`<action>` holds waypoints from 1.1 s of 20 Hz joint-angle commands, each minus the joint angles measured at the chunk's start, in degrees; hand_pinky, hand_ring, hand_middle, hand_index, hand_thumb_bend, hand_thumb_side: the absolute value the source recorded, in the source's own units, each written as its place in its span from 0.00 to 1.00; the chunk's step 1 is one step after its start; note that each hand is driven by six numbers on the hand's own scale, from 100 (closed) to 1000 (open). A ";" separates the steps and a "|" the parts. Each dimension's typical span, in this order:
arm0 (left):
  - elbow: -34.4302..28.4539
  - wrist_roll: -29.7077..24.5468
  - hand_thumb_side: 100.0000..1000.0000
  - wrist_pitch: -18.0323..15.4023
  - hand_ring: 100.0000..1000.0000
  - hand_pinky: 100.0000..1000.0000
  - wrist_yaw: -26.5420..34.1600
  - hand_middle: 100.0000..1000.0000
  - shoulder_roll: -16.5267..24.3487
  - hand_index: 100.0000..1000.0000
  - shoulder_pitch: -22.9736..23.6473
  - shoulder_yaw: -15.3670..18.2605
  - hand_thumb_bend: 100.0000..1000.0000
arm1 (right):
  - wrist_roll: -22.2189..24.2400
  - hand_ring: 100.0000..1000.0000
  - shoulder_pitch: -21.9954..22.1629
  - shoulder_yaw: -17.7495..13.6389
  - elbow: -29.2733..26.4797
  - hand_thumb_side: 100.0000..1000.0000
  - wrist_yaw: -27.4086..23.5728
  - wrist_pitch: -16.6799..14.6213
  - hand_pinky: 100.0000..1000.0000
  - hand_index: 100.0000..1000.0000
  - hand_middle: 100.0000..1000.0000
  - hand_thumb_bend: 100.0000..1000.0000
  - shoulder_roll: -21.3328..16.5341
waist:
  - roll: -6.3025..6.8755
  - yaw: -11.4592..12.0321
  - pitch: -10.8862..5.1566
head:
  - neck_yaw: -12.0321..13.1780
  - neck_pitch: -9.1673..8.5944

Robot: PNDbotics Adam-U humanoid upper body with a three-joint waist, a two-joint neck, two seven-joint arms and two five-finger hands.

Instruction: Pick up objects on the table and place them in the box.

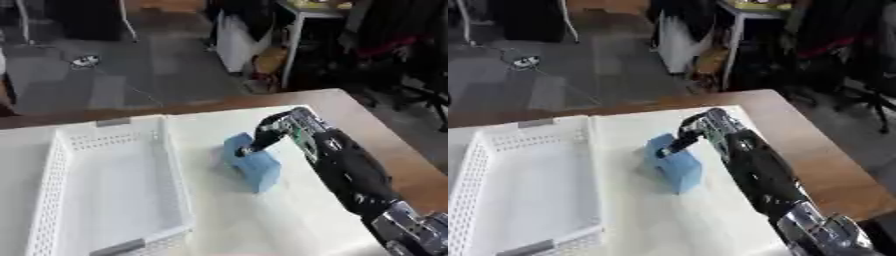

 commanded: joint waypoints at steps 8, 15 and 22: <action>-0.82 -0.14 0.96 -0.07 0.66 0.49 0.40 0.74 0.03 0.73 -1.83 0.55 0.63 | -0.63 0.89 -2.49 0.12 1.28 1.00 0.12 -0.59 0.77 0.90 0.93 0.58 -1.23 | 0.28 0.58 0.03 | -0.84 -0.68; -0.82 -0.14 0.96 -0.14 0.66 0.49 0.70 0.74 -0.54 0.73 -2.78 0.49 0.63 | -1.24 0.90 -3.01 0.46 2.34 1.00 1.03 -1.09 0.78 0.90 0.94 0.58 -1.19 | 0.13 1.33 0.51 | -0.87 -1.03; -0.82 -0.07 0.96 -0.12 0.66 0.49 0.91 0.74 -0.90 0.73 -3.40 0.52 0.63 | -1.62 0.90 -2.47 0.53 3.98 1.00 2.10 -1.11 0.77 0.92 0.93 0.57 -1.57 | 0.01 1.71 0.83 | -0.88 -1.13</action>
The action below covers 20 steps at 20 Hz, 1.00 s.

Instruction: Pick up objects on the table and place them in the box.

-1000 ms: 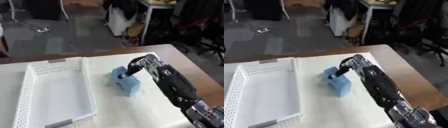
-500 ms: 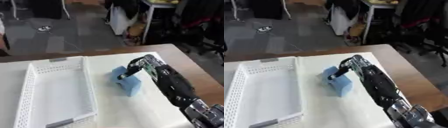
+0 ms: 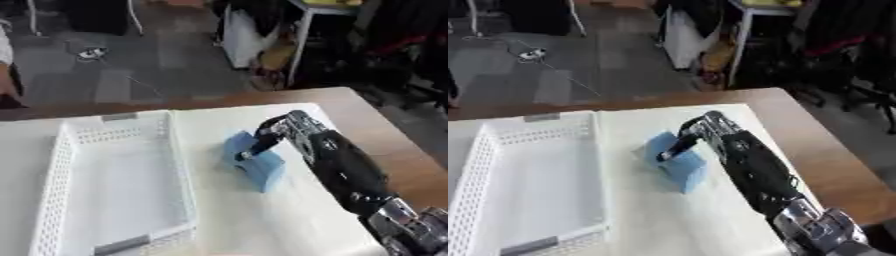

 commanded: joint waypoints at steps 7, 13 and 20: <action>-0.82 0.00 0.96 -0.07 0.66 0.49 0.26 0.74 0.22 0.73 -1.37 0.54 0.63 | -0.71 0.86 -0.54 -0.35 1.14 0.92 1.28 -0.24 0.67 0.93 0.88 0.51 -1.24 | 0.29 -0.10 -0.25 | -0.66 -0.51; -0.82 0.03 0.96 -0.09 0.66 0.49 0.28 0.74 0.25 0.73 -1.43 0.58 0.63 | -1.84 0.66 -0.08 -0.31 1.11 0.58 1.37 0.14 0.40 0.86 0.74 0.26 -0.94 | 0.28 -0.14 -0.17 | -0.61 -0.43; -0.82 0.05 0.96 -0.11 0.66 0.49 0.30 0.74 0.27 0.73 -1.51 0.61 0.63 | -7.98 0.27 0.66 -0.16 0.20 0.26 2.32 -0.73 0.00 0.59 0.44 0.20 -0.58 | 0.28 -0.17 -0.02 | -0.52 -0.31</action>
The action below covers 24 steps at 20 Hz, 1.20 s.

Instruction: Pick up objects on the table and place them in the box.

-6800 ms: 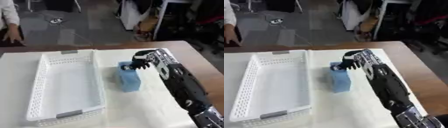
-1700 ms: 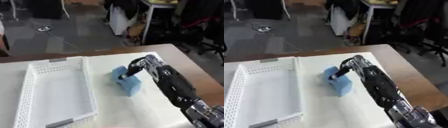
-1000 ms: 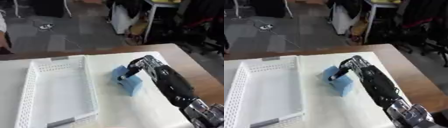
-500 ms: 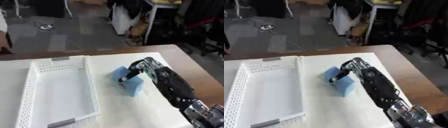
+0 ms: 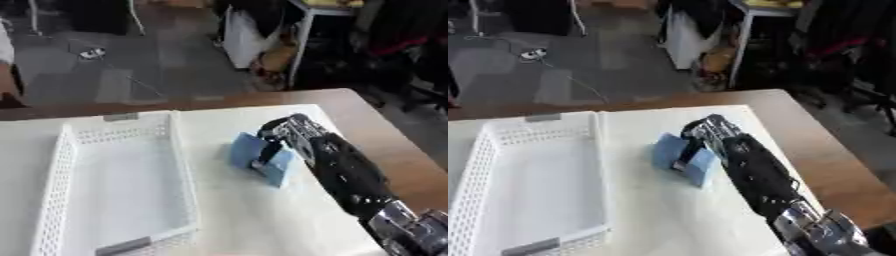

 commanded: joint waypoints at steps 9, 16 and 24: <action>-0.82 0.12 0.96 -0.06 0.66 0.49 0.21 0.74 0.40 0.73 -1.26 0.72 0.63 | -15.93 0.00 2.06 -0.14 -1.30 0.34 -2.51 -2.58 0.00 0.37 0.14 0.00 0.29 | 0.30 -0.40 -0.19 | -0.09 -0.10; -0.82 0.17 0.96 -0.09 0.66 0.49 0.20 0.74 0.58 0.73 -0.98 0.73 0.63 | -20.23 0.00 2.78 -0.18 -7.02 0.50 -5.98 -2.82 0.00 0.35 0.08 0.00 0.04 | 0.36 -0.69 -0.36 | 0.08 0.06; -0.82 0.24 0.96 -0.24 0.66 0.49 0.22 0.74 0.70 0.73 -0.85 0.72 0.63 | -19.17 0.00 2.63 -0.27 -19.64 0.51 -8.54 -2.11 0.00 0.34 0.06 0.00 -0.73 | 0.47 -0.94 -0.33 | 0.16 0.03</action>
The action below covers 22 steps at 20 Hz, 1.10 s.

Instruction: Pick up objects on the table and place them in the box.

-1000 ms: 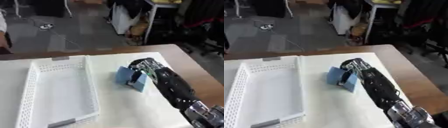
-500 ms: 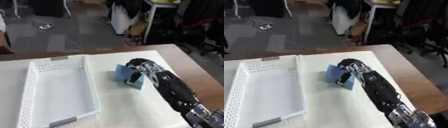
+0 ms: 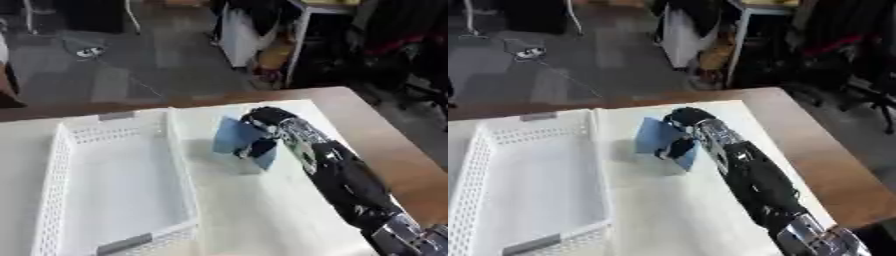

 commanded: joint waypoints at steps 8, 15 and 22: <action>-0.82 0.33 0.96 -0.41 0.66 0.49 0.18 0.74 0.58 0.73 -1.08 0.40 0.63 | -2.77 0.00 -2.22 0.41 -11.05 0.52 -4.91 0.90 0.00 0.34 0.05 0.00 -2.77 | 0.56 -0.16 -0.23 | 0.01 -0.34; -0.82 0.47 0.96 -0.62 0.66 0.50 0.12 0.74 -0.02 0.73 -2.31 0.48 0.63 | -8.38 0.00 -3.81 2.35 -11.57 0.51 -11.89 -2.01 0.00 0.34 0.04 0.00 -3.00 | 0.66 0.47 0.81 | 0.72 -1.61; -0.82 0.13 0.96 -0.58 0.66 0.49 0.21 0.74 -1.05 0.73 -3.94 0.52 0.62 | -14.05 0.00 -5.56 4.33 -9.09 0.51 -20.68 -5.21 0.00 0.33 0.02 0.00 -2.29 | 0.65 1.46 2.13 | 2.21 -3.22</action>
